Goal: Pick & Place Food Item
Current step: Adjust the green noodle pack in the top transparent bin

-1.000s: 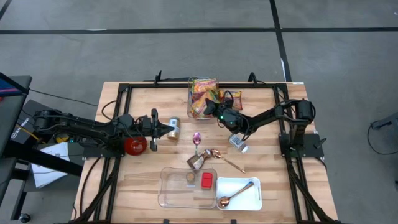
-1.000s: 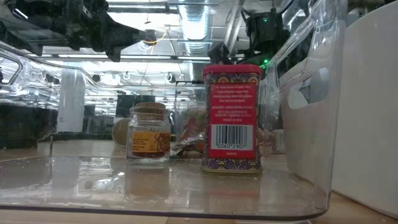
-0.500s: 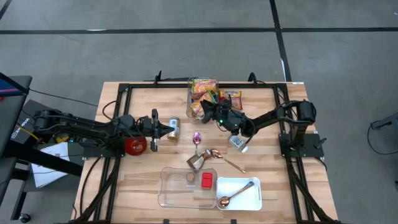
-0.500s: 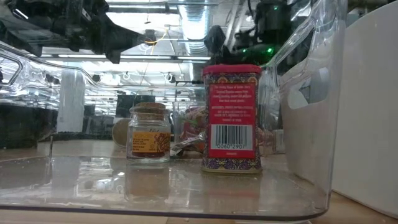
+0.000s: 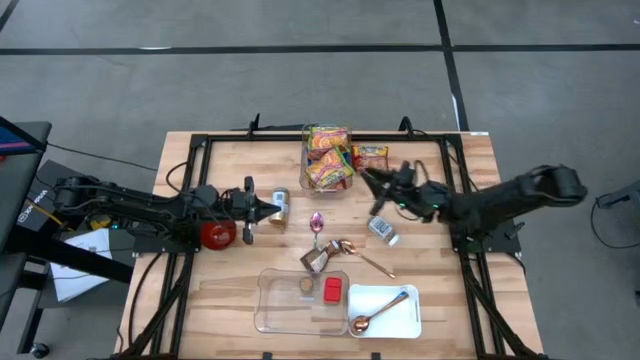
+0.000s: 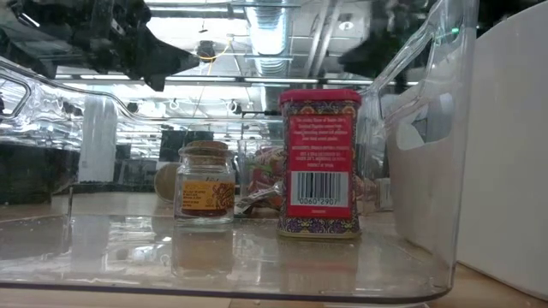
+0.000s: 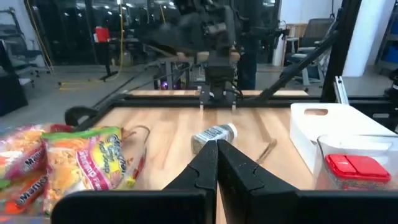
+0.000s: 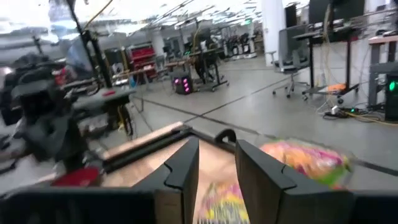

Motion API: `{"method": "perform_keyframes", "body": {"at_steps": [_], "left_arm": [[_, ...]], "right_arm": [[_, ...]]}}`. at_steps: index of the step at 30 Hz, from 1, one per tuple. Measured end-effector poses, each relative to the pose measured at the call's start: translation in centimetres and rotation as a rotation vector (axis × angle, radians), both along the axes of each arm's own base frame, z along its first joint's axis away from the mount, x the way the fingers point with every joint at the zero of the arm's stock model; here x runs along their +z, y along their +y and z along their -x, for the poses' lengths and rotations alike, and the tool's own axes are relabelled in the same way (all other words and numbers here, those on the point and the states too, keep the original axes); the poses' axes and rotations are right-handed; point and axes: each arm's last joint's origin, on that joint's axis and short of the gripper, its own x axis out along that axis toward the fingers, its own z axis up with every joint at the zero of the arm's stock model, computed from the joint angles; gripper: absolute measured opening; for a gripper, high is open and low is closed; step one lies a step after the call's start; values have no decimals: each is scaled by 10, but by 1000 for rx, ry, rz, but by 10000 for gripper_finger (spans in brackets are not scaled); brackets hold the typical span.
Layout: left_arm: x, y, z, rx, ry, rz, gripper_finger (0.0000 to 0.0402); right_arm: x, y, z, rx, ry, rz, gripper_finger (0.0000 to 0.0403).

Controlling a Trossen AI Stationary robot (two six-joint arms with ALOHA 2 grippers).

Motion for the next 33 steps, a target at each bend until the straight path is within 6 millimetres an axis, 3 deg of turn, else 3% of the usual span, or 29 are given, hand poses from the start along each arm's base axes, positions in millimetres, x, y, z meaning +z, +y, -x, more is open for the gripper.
{"method": "perform_keyframes", "body": {"at_steps": [5, 8, 13, 17, 19, 23, 26, 29, 33], "left_arm": [[12, 6, -5, 208, -55, 1, 0], [27, 9, -19, 260, -63, -58, 0], [52, 18, -62, 261, -17, -263, 0], [72, 49, -99, 342, 19, -384, 8], [78, 69, -115, 301, 63, -399, 12], [70, 113, -144, 205, 258, -279, 6], [55, 135, -165, 170, 378, -234, 1], [45, 139, -186, 116, 472, -257, 13], [30, 133, -210, 24, 648, -304, 59]], "right_arm": [[-13, 7, 40, 32, 5, 0, 99], [-19, 5, 54, 5, -10, -2, 99], [-22, 1, 65, -12, -20, -3, 99], [-23, 1, 66, -12, -7, -2, 99], [-24, 2, 66, -5, 1, -8, 99], [-25, 3, 65, 3, 6, -21, 99], [-26, 3, 65, 3, 18, -22, 99], [-27, 3, 65, 5, 26, -22, 99], [-30, 3, 65, 8, 52, -25, 99]]}}
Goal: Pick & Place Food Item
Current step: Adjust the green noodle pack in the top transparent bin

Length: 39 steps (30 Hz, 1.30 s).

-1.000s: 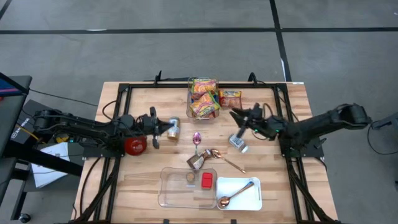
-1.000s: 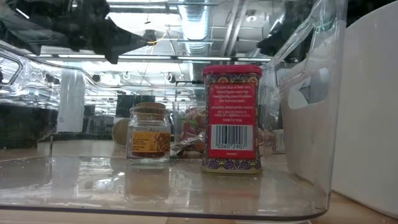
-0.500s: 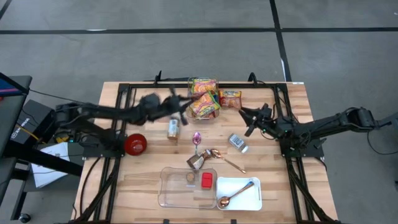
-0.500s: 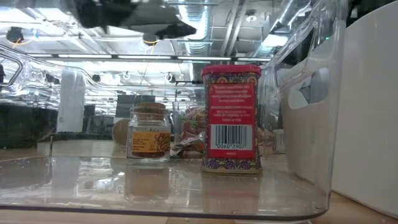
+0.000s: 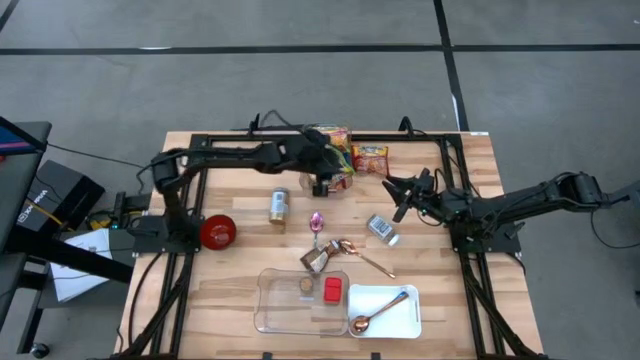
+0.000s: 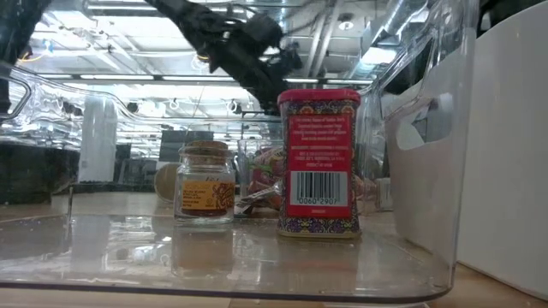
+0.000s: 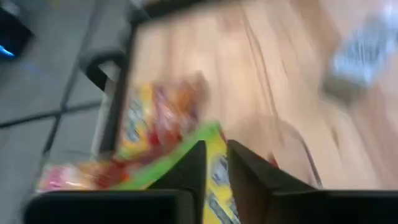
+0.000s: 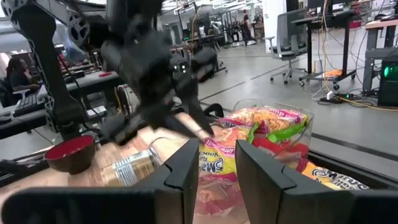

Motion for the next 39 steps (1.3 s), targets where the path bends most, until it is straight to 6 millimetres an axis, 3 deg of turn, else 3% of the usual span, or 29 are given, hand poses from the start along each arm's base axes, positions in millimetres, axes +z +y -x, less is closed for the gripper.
{"method": "perform_keyframes", "body": {"at_steps": [3, 8, 16, 21, 28, 39], "left_arm": [[-7, -6, -11, -9, 115, -61, 102], [-5, -3, -16, -3, 106, -107, 144], [-5, 12, -11, 15, 90, -74, 129], [-5, 10, -12, -15, 75, -31, 125], [-22, 11, -16, -3, 111, 1, 125], [-26, 13, -19, 9, 102, 9, 124]], "right_arm": [[-1, 0, 0, 0, 13, 1, 99], [-2, 0, 0, 0, 21, -3, 99], [-2, 0, 0, 1, 24, -3, 99], [-2, 0, 0, 1, 21, -4, 99], [-2, 0, 0, 1, 19, -5, 99], [-2, 0, 0, 1, 19, -4, 99]]}}
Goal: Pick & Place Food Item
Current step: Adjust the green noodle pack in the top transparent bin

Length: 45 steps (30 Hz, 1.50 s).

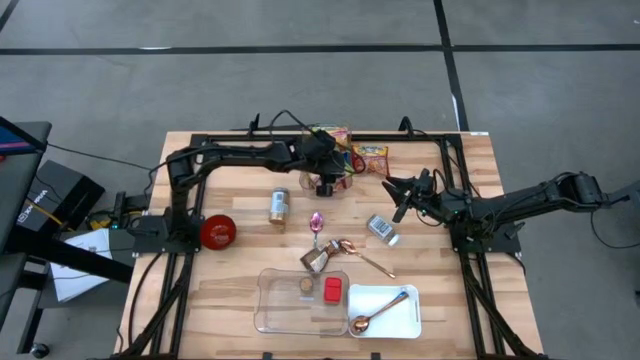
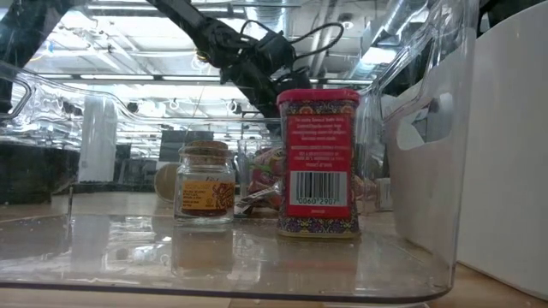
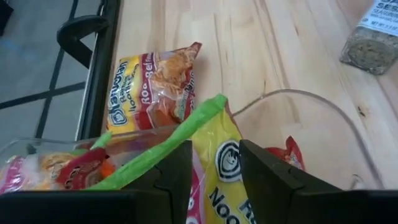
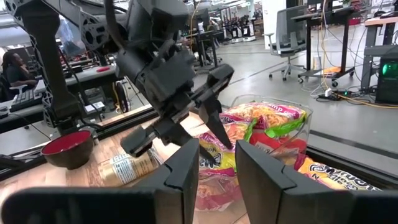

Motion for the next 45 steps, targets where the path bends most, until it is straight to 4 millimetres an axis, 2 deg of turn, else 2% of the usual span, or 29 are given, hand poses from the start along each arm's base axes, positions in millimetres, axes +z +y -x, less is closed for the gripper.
{"method": "perform_keyframes", "body": {"at_steps": [9, 18, 27, 37, 45], "left_arm": [[-13, 2, -1, 16, 37, 29, 110], [-14, -2, 0, -29, 63, 36, 7], [-20, -15, 2, -204, 163, -20, 3], [-20, -38, -3, -377, 174, -77, 5], [3, -50, 1, -434, 140, -125, 8]], "right_arm": [[0, 0, 0, 4, -4, -6, 99], [-1, 0, 0, 4, 5, -7, 99], [-1, 0, 0, 4, 6, -7, 99], [-1, 0, 0, 4, 11, -6, 99], [-2, 0, 0, 3, 21, -5, 99]]}}
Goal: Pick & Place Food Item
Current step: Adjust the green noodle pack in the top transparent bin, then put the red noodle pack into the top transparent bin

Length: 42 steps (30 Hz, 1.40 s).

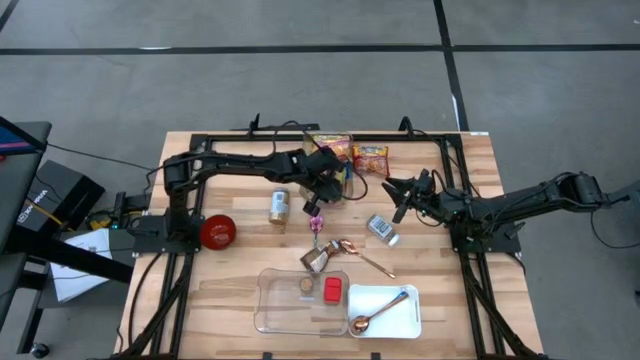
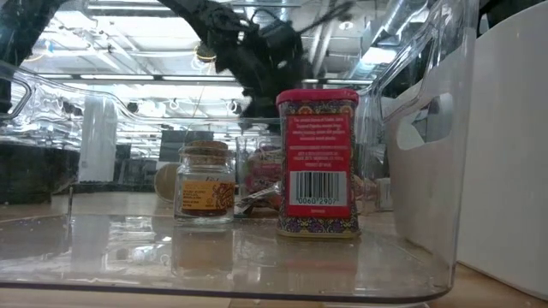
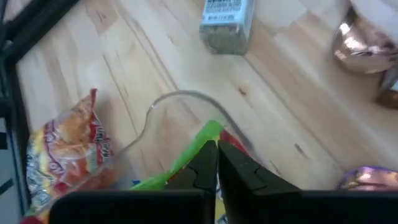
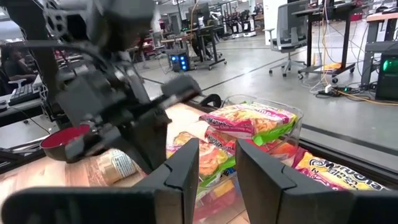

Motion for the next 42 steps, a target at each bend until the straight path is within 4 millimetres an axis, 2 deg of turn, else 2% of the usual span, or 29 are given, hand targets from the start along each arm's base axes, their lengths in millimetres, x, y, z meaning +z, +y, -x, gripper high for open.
{"method": "perform_keyframes", "body": {"at_steps": [7, 11, 16, 20, 25, 35, 42], "left_arm": [[28, -1, 14, 44, -68, 16, 8], [35, -7, 30, 63, -45, 97, 8], [24, -17, 36, 44, -19, 251, 1], [3, -17, 25, 102, 4, 224, 1], [-5, -16, 15, 140, -37, 168, 1], [-5, -10, 18, 217, -22, 145, 1], [-3, -10, 16, 159, -51, 205, 3]], "right_arm": [[0, 0, 0, 8, -1, -1, 99], [0, 0, 0, 9, -4, -1, 99], [1, 0, 0, 8, -9, -1, 99], [1, 0, 0, 8, -13, -1, 99], [1, 0, 0, 8, -13, -1, 99], [0, 0, 0, 9, 3, 1, 99], [0, 0, 0, 9, 4, 1, 99]]}}
